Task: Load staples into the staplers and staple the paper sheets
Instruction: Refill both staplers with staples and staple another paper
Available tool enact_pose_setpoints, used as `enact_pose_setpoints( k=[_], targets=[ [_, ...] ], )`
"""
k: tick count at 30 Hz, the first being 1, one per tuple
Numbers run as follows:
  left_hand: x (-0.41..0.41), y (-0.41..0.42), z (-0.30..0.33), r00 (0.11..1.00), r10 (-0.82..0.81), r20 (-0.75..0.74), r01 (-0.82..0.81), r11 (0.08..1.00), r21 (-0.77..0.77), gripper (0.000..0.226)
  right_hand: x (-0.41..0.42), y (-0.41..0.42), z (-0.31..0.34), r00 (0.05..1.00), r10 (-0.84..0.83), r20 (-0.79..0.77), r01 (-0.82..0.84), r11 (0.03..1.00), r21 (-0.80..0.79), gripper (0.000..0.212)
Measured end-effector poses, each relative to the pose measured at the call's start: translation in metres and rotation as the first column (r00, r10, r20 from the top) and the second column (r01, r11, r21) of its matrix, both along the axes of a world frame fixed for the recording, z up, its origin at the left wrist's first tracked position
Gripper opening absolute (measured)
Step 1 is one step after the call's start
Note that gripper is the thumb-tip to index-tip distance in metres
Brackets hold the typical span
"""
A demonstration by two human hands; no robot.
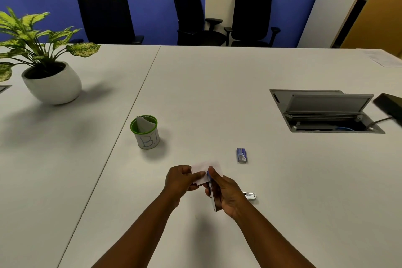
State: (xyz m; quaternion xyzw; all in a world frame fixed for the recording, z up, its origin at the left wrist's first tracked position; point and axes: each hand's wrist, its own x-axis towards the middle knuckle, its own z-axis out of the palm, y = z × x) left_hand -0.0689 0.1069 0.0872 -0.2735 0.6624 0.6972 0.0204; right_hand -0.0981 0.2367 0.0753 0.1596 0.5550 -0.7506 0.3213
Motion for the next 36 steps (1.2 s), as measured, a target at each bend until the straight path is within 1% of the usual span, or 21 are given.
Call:
enact_pose_setpoints(
  k=[6,8,10,12,16,20,23,27,29,30,32,34,36],
  targets=[
    [0.0,0.0,0.001,1.0,-0.025,0.003,0.024,1.0,0.015,0.016,-0.001,0.0,0.0,1.0,0.004,-0.019,-0.004,1.0,0.002,0.039],
    [0.0,0.0,0.002,1.0,-0.027,-0.008,0.027,0.999,0.019,0.015,-0.001,0.0,0.002,0.999,0.008,-0.032,-0.007,1.0,0.02,0.035],
    [0.0,-0.001,0.003,0.999,-0.039,-0.021,0.04,0.999,0.028,0.013,-0.001,0.0,0.003,0.999,0.005,-0.05,-0.003,0.999,0.042,0.026],
    [0.0,-0.001,0.004,0.998,-0.06,-0.027,0.061,0.998,0.028,0.018,-0.001,0.0,0.003,0.997,-0.01,-0.074,0.015,0.998,0.058,0.02],
    [0.0,-0.001,0.005,0.997,-0.072,-0.028,0.073,0.997,0.038,0.024,-0.001,-0.001,0.006,0.994,-0.025,-0.104,0.033,0.997,0.076,0.014],
    [-0.001,-0.001,0.004,0.997,-0.071,-0.039,0.073,0.996,0.056,0.019,-0.001,0.0,0.01,0.997,-0.001,-0.077,0.008,0.996,0.089,0.018],
    [-0.002,-0.002,0.003,0.998,-0.034,-0.044,0.037,0.997,0.07,0.01,0.0,0.002,0.013,1.0,0.026,0.012,-0.026,1.0,-0.007,0.029],
    [-0.003,-0.007,0.0,0.998,0.063,-0.024,-0.061,0.997,0.056,0.01,0.0,0.006,0.014,0.991,0.129,0.033,-0.128,0.991,-0.03,0.038],
    [-0.003,-0.011,-0.001,0.993,0.12,-0.023,-0.117,0.989,0.091,0.012,0.0,0.006,0.012,0.989,0.139,0.046,-0.137,0.989,-0.053,0.038],
    [-0.003,-0.013,0.0,0.991,0.129,-0.025,-0.125,0.986,0.113,0.012,0.001,0.005,0.011,0.991,0.122,0.055,-0.119,0.991,-0.053,0.034],
    [-0.002,-0.015,0.0,0.993,0.115,-0.026,-0.11,0.985,0.132,0.011,0.001,0.003,0.009,0.997,0.033,0.068,-0.031,0.999,-0.035,0.024],
    [-0.001,-0.015,-0.001,0.996,0.085,-0.022,-0.081,0.988,0.132,0.01,0.001,0.001,0.008,0.998,-0.035,0.057,0.036,0.999,-0.014,0.02],
    [0.0,-0.012,-0.002,1.0,0.028,-0.015,-0.025,0.992,0.126,0.007,0.001,-0.002,0.007,0.997,-0.063,0.043,0.063,0.998,0.001,0.018]
  ],
)
